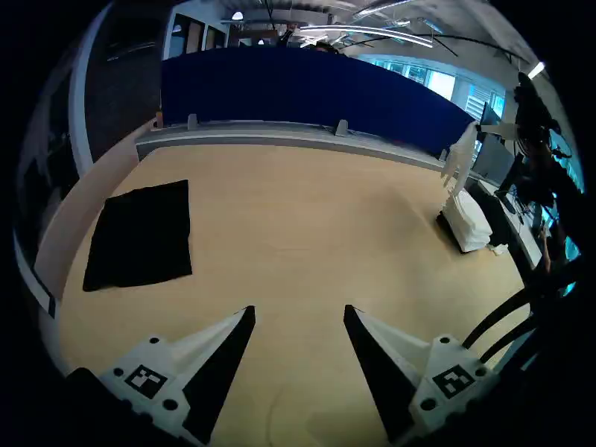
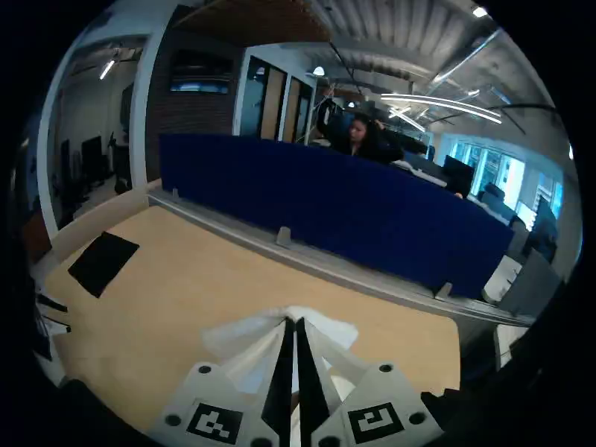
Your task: Fold towel
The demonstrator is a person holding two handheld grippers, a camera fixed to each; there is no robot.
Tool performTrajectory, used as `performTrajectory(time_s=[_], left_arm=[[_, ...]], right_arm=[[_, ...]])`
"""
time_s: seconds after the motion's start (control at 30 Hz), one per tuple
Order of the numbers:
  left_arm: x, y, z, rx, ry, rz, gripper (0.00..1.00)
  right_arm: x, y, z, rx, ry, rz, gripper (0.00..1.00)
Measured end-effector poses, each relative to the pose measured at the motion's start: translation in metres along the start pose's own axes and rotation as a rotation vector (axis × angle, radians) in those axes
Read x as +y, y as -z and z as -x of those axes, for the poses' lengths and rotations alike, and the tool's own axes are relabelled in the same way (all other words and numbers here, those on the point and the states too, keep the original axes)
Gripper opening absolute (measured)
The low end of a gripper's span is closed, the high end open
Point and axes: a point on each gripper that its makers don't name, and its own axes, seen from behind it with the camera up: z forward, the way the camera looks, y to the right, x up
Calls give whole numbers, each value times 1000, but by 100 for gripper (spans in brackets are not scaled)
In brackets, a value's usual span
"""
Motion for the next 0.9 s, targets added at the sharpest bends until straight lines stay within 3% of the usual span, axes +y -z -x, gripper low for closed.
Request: performTrajectory(time_s=[0.43, 0.9], left_arm=[[5, -2, 0, -5, -6, -7, 88], [11, -4, -3, -5, -9, -12, 88]], right_arm=[[50, -14, -10, -12, -27, 46, 2], [63, -26, -12, -13, -46, 50, 2]])
